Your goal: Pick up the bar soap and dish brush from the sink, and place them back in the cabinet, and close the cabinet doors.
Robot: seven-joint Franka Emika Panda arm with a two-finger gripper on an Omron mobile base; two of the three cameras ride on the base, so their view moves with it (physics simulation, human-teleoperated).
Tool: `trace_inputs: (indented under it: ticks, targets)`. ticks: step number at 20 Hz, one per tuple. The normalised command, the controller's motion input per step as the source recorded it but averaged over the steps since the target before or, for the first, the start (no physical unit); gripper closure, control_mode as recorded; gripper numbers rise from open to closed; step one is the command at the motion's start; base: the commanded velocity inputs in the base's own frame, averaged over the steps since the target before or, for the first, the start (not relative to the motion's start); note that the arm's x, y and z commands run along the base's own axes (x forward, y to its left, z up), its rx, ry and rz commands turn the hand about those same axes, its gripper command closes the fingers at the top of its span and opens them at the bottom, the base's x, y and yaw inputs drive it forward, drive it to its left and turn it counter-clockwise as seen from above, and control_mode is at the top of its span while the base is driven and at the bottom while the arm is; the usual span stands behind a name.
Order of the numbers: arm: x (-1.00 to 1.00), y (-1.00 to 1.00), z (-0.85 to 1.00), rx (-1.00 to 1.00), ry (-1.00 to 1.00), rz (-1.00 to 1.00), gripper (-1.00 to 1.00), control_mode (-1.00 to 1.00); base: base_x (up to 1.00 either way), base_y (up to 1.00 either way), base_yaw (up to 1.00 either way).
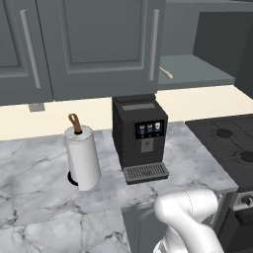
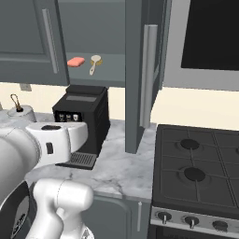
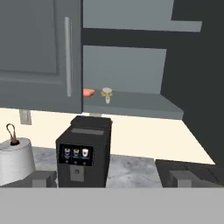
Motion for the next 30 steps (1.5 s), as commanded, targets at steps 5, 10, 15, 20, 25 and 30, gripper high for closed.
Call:
trace_inputs:
  ticks: [5, 10, 15, 20, 25, 30]
  targets:
    - [0.00, -0.34, -0.13, 0.01, 0.00, 0.01, -1.00, -1.00, 0.00, 0.00, 0.00]
    - [-0.02, -0.34, -0.11, 0.00, 0.00, 0.02, -1.00, -1.00, 0.00, 0.00, 0.00]
    - [-0.04, -0.35, -0.08, 0.00, 0.00, 0.02, -1.00, -1.00, 0.00, 0.00, 0.00]
    - [0.00, -0.26, -0.09, 0.00, 0.00, 0.01, -1.00, -1.00, 0.00, 0.00, 0.00]
    - [0.00, -0.20, -0.05, 0.01, 0.00, 0.00, -1.00, -1.00, 0.00, 0.00, 0.00]
    - [0.00, -0.20, -0.10, 0.01, 0.00, 0.00, -1.00, -1.00, 0.00, 0.00, 0.00]
